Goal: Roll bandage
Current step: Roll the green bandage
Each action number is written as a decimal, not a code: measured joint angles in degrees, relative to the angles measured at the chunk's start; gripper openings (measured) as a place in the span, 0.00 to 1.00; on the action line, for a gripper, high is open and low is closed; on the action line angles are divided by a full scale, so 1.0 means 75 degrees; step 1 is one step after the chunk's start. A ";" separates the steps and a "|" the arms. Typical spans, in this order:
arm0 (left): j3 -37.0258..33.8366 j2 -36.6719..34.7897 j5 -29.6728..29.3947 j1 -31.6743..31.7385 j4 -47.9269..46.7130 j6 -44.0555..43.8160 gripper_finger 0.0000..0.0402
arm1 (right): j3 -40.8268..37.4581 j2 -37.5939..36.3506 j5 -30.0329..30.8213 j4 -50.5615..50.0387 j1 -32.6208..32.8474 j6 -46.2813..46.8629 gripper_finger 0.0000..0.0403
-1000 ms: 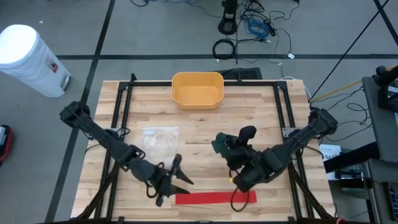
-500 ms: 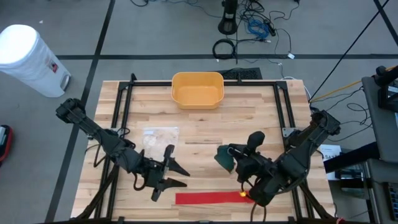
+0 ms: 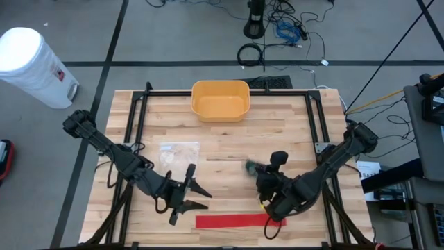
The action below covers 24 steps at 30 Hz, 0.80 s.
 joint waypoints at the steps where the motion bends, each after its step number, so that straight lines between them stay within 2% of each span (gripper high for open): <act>1: -0.0022 0.0000 -0.0008 0.0000 0.0001 -0.0048 0.43 | -0.0322 0.0000 -0.0143 0.0325 -0.0001 0.0009 0.10; 5: -0.0111 0.0000 -0.0067 0.0000 -0.0024 -0.0135 0.43 | -0.1033 0.0011 -0.0238 0.0873 0.0002 0.0263 0.10; 12: -0.0113 0.0000 -0.0237 0.0033 -0.0062 -0.0204 0.43 | -0.0827 -0.0017 0.0208 0.0931 -0.0151 0.0158 0.10; 16: -0.0115 0.0000 -0.0264 0.0038 -0.0061 -0.0068 0.43 | -0.0809 -0.0017 -0.0035 0.0742 -0.0542 0.0100 0.10; 21: -0.0115 0.0000 -0.0264 0.0038 -0.0064 -0.0064 0.43 | -0.0815 -0.0071 -0.1214 0.0589 -0.1457 -0.0736 0.10; 24: -0.0115 0.0000 -0.0264 0.0038 -0.0103 -0.0064 0.43 | -0.0815 -0.0204 -0.2877 0.0785 -0.2252 -0.1579 0.10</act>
